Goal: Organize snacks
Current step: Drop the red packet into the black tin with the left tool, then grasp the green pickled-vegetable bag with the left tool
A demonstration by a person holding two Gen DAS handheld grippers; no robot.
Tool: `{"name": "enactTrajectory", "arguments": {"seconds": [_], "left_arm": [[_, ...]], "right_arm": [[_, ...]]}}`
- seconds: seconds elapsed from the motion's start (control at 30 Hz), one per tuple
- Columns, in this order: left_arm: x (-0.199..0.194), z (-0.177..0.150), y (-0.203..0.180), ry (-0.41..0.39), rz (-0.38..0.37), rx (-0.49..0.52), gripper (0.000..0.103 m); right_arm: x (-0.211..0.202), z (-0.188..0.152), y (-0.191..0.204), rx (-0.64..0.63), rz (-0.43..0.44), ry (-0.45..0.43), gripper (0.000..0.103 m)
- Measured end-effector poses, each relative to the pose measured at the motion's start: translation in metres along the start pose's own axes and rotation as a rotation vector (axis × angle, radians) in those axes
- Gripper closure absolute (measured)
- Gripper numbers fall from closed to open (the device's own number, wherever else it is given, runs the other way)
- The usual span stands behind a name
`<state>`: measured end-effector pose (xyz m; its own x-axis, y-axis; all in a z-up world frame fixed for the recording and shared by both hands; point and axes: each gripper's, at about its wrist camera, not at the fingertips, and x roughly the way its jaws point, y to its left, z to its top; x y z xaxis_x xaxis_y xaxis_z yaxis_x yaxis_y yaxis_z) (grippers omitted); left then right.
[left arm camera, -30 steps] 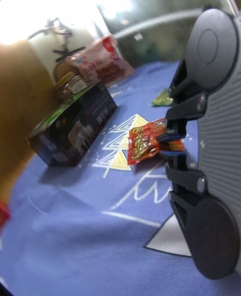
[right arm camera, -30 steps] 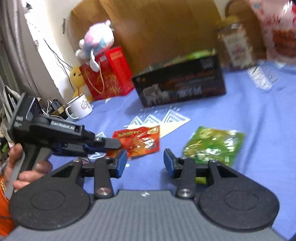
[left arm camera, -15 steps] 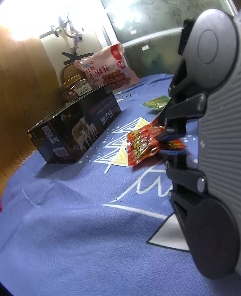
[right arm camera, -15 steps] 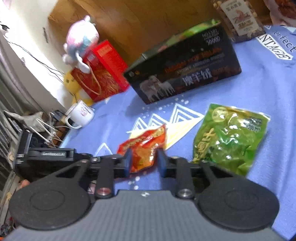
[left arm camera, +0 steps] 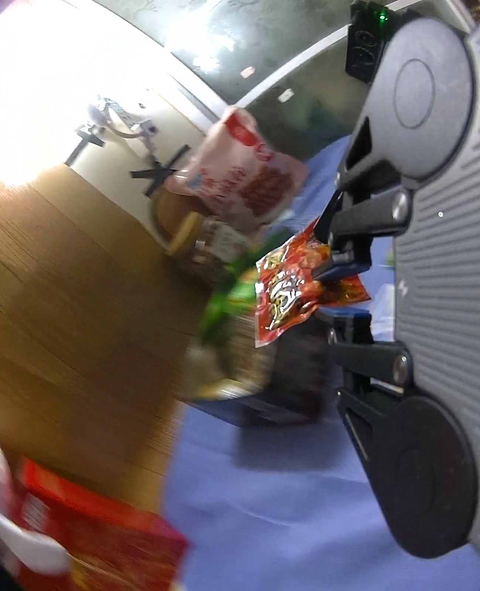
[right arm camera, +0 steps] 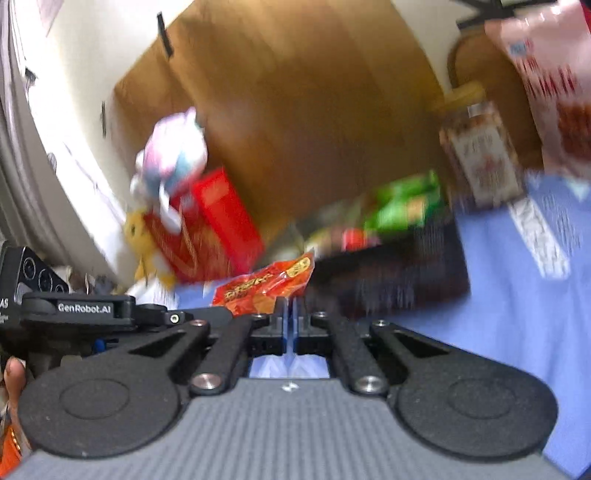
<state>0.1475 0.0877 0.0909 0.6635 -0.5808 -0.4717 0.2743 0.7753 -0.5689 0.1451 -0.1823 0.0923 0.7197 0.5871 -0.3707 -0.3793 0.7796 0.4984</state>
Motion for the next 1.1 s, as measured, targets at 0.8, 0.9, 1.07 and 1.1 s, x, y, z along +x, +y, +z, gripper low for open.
{"name": "enactTrajectory", "arguments": {"seconds": [0.8,0.9,1.07,1.1], "left_arm": [[0.021,-0.041,-0.036,0.025,0.129,0.150,0.059],[0.033,-0.063,-0.037,0.119,0.061,0.097,0.059],[0.051,-0.096,-0.038,0.243,0.007,0.000,0.059],[0.050,-0.101,-0.038,0.256,0.002,-0.014,0.059]], "right_arm": [[-0.081,-0.055,-0.080,0.289,-0.137,-0.004,0.076],[-0.088,-0.071,-0.086,0.323,-0.137,0.029,0.076],[-0.083,-0.069,-0.088,0.309,-0.145,0.032,0.076],[-0.078,-0.065,-0.089,0.299,-0.141,0.035,0.076]]}}
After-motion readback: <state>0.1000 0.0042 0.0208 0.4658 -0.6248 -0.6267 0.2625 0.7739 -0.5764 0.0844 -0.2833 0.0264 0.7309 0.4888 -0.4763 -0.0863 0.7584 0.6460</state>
